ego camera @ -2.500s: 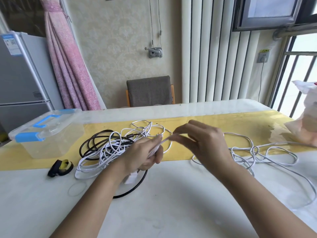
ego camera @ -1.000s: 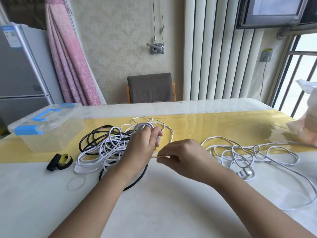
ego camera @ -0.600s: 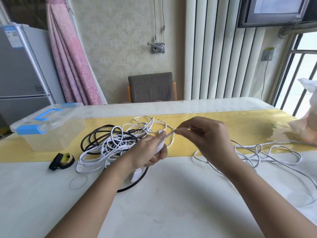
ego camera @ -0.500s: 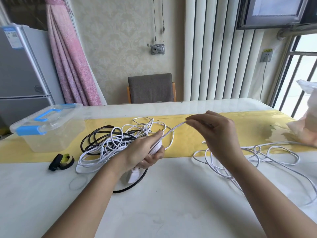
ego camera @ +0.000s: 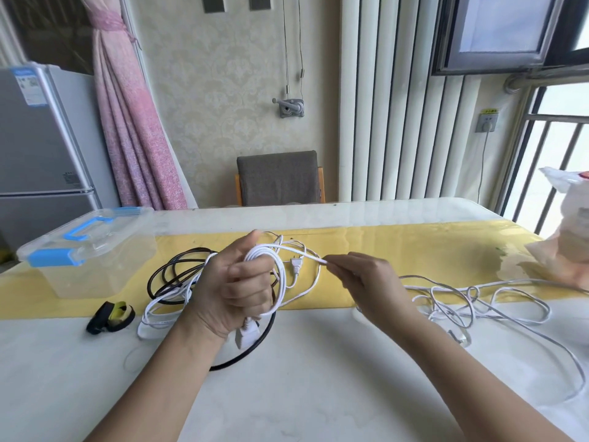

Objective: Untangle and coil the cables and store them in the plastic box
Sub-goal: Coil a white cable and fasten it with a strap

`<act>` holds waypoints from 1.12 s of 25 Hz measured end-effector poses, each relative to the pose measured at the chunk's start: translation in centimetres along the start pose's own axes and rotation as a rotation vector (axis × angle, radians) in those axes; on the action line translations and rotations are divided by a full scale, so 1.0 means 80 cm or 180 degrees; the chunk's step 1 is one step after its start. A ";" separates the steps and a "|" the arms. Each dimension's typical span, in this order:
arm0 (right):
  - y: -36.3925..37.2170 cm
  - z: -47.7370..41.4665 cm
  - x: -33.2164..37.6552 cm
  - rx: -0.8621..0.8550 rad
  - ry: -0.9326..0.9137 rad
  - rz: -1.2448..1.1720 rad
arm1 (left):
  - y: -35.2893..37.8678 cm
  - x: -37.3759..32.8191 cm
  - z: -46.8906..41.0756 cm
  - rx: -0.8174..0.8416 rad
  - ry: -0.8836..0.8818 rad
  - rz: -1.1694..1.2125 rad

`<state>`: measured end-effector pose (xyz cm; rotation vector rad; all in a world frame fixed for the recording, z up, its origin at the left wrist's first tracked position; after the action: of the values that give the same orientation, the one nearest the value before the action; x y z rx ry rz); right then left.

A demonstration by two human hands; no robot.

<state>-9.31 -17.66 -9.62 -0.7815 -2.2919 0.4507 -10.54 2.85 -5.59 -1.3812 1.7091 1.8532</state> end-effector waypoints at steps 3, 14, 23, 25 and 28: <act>0.019 0.009 0.012 0.0621 -0.0065 -0.0060 | 0.000 -0.005 0.004 -0.0181 0.0349 0.0292; 0.029 0.021 0.057 0.1367 -0.0970 0.0242 | -0.005 0.001 -0.023 -0.2536 0.1677 -0.0773; -0.003 0.015 0.076 0.0665 -0.0894 -0.0650 | -0.004 0.014 -0.014 -0.3566 0.2820 -0.5584; -0.023 0.008 0.081 0.0499 -0.0374 -0.1252 | -0.006 0.008 -0.012 -0.3552 0.2593 -0.5218; -0.050 -0.003 0.086 0.0652 0.0402 -0.1858 | -0.002 0.017 -0.017 -0.3215 0.2146 -0.4752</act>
<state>-14.92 -16.30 -4.15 -0.0242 -2.1800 0.3418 -10.50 1.13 -6.50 -2.6132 -0.5976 1.1692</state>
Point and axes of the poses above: each hand's wrist, its own z-axis away from the middle knuckle, its own y-axis out of the palm, x = y × z, the point moved 1 cm from there along -z, towards the middle knuckle, and after that the axes turned 6 degrees about -x, right-handed, at the moved point
